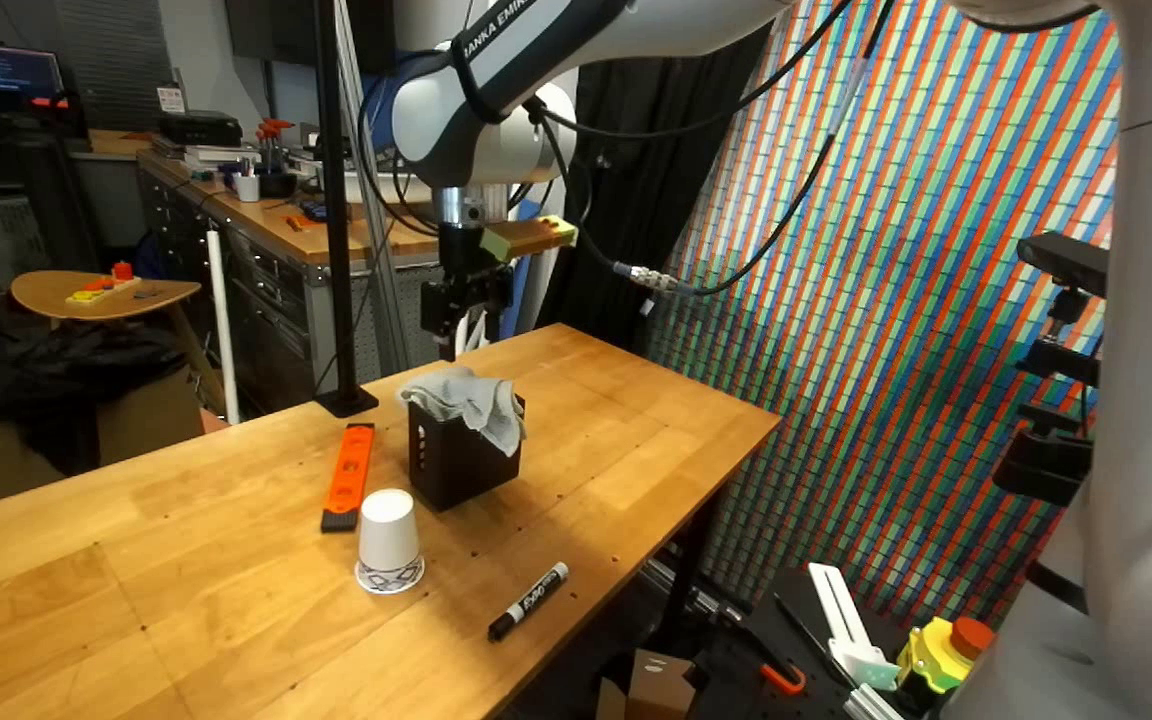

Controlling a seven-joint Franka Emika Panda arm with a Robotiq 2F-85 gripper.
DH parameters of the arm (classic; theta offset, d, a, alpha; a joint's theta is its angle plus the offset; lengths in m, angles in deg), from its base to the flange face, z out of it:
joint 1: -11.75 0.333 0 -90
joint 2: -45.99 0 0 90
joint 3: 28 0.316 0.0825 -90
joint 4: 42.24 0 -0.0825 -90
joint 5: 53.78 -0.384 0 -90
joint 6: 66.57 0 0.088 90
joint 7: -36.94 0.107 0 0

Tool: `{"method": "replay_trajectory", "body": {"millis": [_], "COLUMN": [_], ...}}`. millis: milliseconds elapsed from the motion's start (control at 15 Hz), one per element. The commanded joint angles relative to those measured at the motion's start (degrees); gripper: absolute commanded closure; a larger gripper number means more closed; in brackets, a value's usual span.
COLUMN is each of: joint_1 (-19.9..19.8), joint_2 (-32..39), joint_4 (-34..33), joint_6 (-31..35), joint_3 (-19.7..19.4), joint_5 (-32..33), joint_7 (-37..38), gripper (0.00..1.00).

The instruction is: Pick up the cloth and put it in the box

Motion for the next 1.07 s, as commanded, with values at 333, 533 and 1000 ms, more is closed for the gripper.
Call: {"method": "replay_trajectory", "body": {"millis": [333, 533, 1000], "joint_1": [0.51, 0.8, 1.87], "joint_2": [-6.38, -6.57, -5.85], "joint_4": [2.67, 3.12, 4.18], "joint_6": [-0.68, -0.71, -0.44], "joint_3": [-0.08, 0.15, 1.0], "joint_5": [0.78, 0.73, 0.39], "joint_7": [-2.3, -2.64, -3.66], "gripper": [0.51, 0.73, 1.0]}}
